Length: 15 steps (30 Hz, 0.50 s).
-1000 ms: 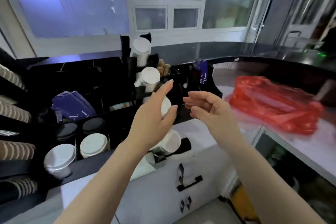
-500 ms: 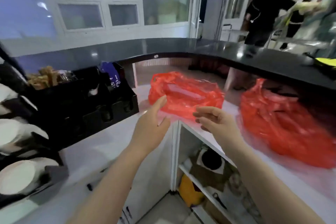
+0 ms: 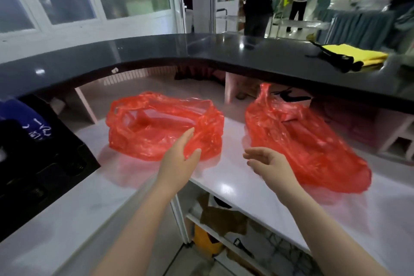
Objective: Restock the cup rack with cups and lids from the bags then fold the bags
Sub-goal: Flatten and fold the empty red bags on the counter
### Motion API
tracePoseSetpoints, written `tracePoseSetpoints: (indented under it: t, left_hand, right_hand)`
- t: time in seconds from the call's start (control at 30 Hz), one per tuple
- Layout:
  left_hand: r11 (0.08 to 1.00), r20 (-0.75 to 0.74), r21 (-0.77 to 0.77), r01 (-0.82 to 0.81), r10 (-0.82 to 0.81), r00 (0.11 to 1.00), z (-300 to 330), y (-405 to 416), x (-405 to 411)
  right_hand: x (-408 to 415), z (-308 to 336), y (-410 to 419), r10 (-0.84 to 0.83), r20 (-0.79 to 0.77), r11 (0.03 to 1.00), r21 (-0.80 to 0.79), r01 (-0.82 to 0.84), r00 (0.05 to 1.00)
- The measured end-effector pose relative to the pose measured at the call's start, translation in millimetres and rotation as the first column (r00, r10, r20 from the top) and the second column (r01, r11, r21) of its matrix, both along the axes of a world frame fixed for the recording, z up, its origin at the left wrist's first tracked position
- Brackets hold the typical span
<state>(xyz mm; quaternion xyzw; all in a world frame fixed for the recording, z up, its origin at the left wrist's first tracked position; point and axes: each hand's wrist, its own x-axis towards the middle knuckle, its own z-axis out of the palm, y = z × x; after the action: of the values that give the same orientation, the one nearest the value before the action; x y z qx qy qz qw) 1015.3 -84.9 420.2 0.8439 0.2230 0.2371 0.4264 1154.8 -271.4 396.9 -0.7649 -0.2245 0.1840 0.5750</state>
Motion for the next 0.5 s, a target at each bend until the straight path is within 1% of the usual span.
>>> tracePoseSetpoints:
  t: [0.07, 0.17, 0.33, 0.37, 0.43, 0.5]
  left_hand:
    - [0.999, -0.015, 0.04, 0.007, -0.006, 1.0, -7.1, 18.0, 21.4]
    - [0.995, -0.079, 0.099, 0.024, -0.016, 0.997, -17.0, 49.7, 56.7]
    - [0.988, -0.209, 0.085, 0.132, -0.112, 0.971, -37.9, 89.8, 106.1]
    - [0.984, -0.216, 0.085, 0.158, -0.136, 0.967, -42.1, 95.9, 110.5]
    - [0.986, -0.209, 0.03, 0.165, -0.155, 0.966, -48.6, 105.3, 114.5]
    - [0.99, -0.225, -0.026, 0.142, -0.144, 0.964, -52.9, 108.8, 113.6]
  right_hand:
    - [15.6, -6.9, 14.5, -0.023, 0.019, 0.999, -0.031, 0.023, 1.0]
    - [37.6, -17.3, 41.5, -0.017, 0.047, 0.995, -0.097, 0.022, 0.999]
    - [68.7, -37.4, 88.1, 0.029, 0.048, 0.978, -0.209, -0.018, 0.998]
    - [73.0, -42.1, 95.9, 0.027, 0.047, 0.971, -0.238, -0.015, 0.999]
    - [80.8, -51.0, 110.2, 0.017, 0.041, 0.952, -0.308, -0.003, 0.999]
    - [84.7, -57.6, 123.7, 0.0, -0.041, 0.93, -0.368, -0.015, 0.999]
